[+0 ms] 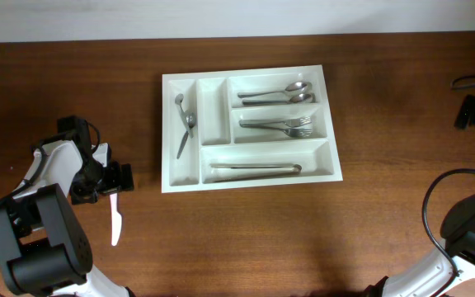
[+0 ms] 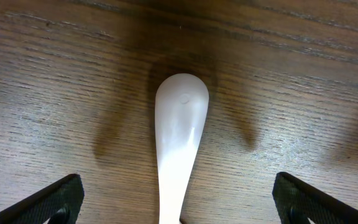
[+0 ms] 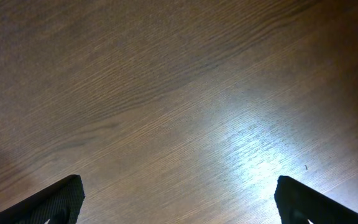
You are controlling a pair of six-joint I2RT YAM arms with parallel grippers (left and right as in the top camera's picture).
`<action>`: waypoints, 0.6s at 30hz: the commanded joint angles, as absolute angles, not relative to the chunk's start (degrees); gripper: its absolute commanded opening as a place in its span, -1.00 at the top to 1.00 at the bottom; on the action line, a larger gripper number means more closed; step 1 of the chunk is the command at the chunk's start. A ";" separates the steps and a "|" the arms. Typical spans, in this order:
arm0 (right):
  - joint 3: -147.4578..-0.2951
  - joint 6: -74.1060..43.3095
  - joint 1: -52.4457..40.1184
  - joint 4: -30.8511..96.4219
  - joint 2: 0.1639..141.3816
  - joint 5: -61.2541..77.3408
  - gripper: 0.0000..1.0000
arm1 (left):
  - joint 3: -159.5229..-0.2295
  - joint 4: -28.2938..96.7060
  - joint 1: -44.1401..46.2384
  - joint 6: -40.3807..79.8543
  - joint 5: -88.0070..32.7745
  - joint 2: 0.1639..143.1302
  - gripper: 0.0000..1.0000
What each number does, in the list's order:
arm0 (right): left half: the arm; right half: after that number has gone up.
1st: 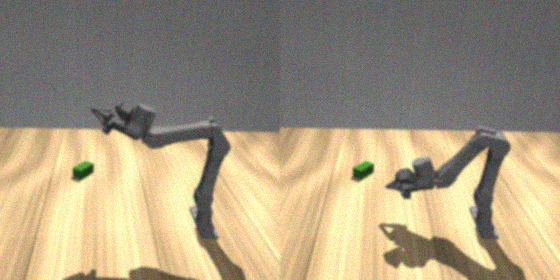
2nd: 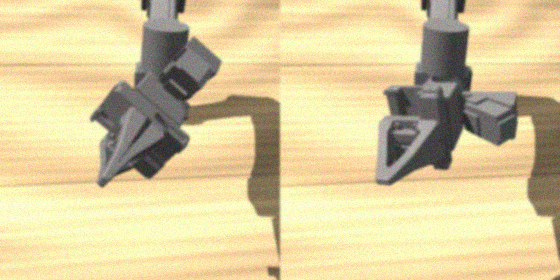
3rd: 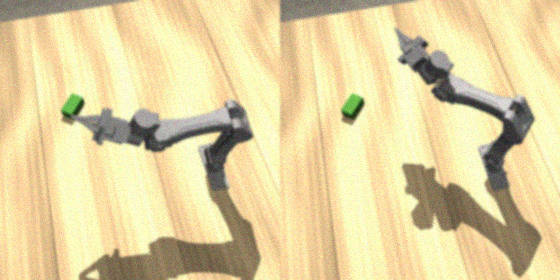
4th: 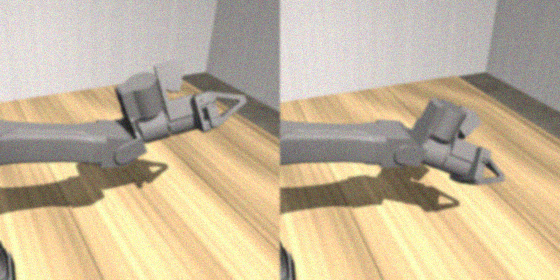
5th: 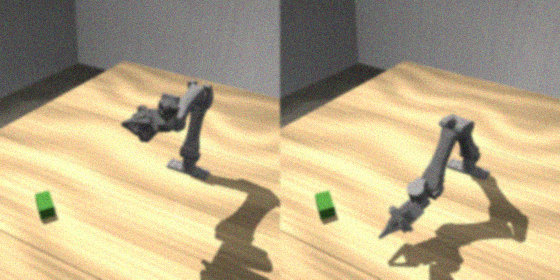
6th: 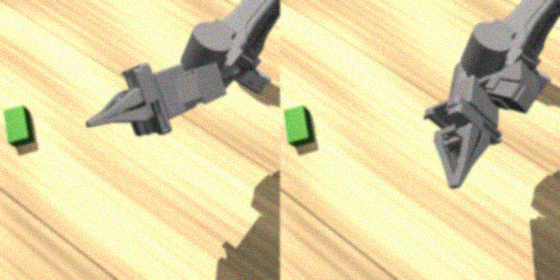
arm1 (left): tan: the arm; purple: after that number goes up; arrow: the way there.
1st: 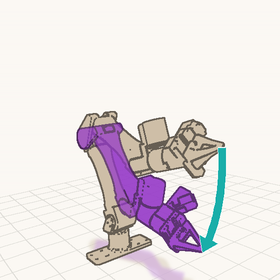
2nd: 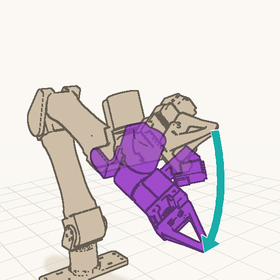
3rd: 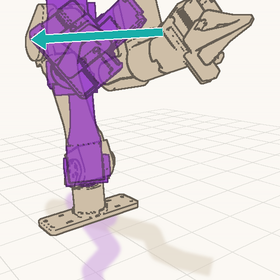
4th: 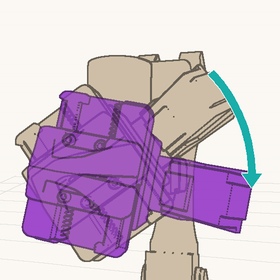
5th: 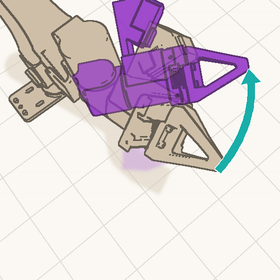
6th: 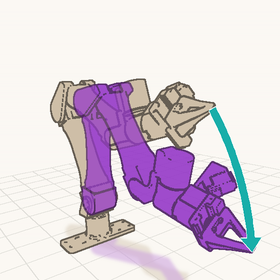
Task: Pack container
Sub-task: 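Lower the left gripper around the white knife handle and close it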
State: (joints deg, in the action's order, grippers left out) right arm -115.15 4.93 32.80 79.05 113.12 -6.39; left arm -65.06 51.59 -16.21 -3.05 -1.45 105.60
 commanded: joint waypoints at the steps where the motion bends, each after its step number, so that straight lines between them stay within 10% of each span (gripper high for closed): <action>1: -114.96 5.13 32.64 79.00 112.92 -6.48 -0.97 | -63.81 51.57 -16.32 -3.51 -1.06 106.19 -0.99; 18: -114.96 5.13 32.64 79.00 112.92 -6.48 -0.97 | -62.65 51.44 -16.29 -3.55 3.16 106.48 -0.98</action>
State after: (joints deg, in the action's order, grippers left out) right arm -115.15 4.93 32.80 79.05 113.12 -6.39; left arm -63.31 51.37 -16.21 -3.05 -0.47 105.60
